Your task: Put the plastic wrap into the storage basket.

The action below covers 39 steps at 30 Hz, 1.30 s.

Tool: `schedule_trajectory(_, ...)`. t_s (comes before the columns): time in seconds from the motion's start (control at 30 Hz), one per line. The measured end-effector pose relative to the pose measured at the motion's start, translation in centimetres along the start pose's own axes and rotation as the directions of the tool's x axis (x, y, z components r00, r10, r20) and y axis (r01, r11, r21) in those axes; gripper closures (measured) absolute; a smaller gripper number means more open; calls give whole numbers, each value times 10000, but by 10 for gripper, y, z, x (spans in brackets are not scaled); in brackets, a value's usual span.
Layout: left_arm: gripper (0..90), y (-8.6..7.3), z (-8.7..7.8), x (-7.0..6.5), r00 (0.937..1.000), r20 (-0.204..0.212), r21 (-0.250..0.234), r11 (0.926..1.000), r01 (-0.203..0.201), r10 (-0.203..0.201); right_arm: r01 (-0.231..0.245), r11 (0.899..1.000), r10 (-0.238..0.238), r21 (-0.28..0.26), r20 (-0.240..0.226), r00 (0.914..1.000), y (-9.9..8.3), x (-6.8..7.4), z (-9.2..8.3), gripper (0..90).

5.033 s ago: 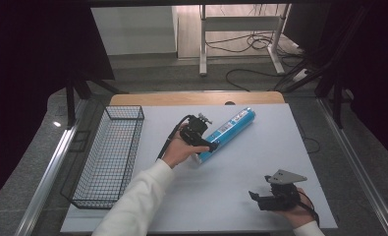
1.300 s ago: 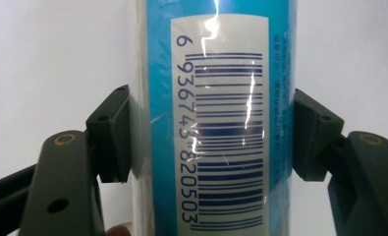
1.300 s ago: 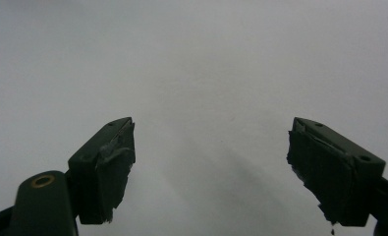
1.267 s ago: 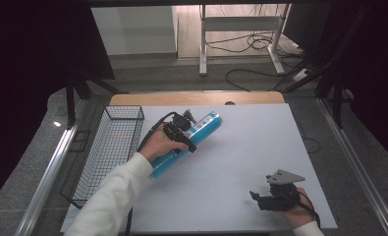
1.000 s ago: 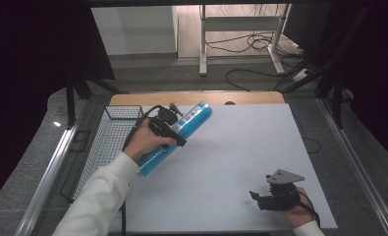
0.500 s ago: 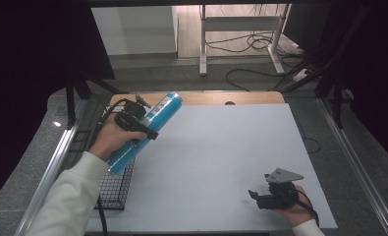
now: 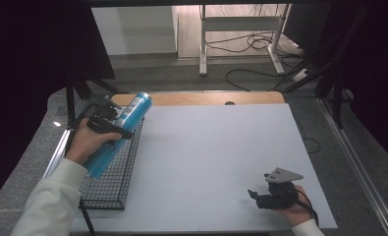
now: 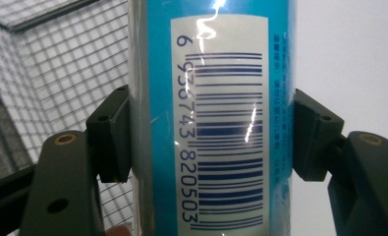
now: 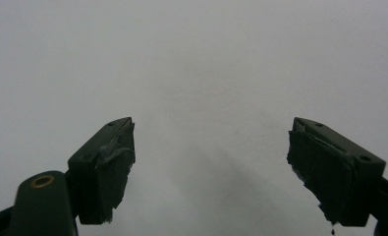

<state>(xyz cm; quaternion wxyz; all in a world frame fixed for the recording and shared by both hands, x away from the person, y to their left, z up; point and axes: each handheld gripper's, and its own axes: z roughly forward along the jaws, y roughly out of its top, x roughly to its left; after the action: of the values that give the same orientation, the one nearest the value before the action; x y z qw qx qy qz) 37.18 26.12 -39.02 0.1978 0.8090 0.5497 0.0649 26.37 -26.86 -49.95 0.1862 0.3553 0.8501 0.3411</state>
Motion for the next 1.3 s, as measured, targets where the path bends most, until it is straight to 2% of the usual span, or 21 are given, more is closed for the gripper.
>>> schedule_trajectory(0.2,316,-6,2,15,9989,-204,120,9990,432,-429,0,10000,0,8,15,10000,0,0,0,186)
schedule_trajectory(0.23,316,-8,4,21,9982,-281,190,9984,526,-521,-2,10000,2,-10,14,10000,0,0,0,186)
schedule_trajectory(0.43,316,-13,13,33,9947,-406,300,9949,959,-946,9,10000,-9,18,10,10000,0,0,0,186)
schedule_trajectory(0.67,316,-18,22,39,9911,-545,429,9914,1238,-1214,23,10000,-23,20,18,10000,0,-1,0,186)
schedule_trajectory(0.87,316,-20,35,41,9886,-773,685,9886,1342,-1289,28,10000,-28,24,23,10000,0,0,0,186)
schedule_trajectory(1.3,315,-26,59,43,9855,-740,1002,9821,1598,-1528,74,10000,-74,45,29,10000,0,0,1,185)
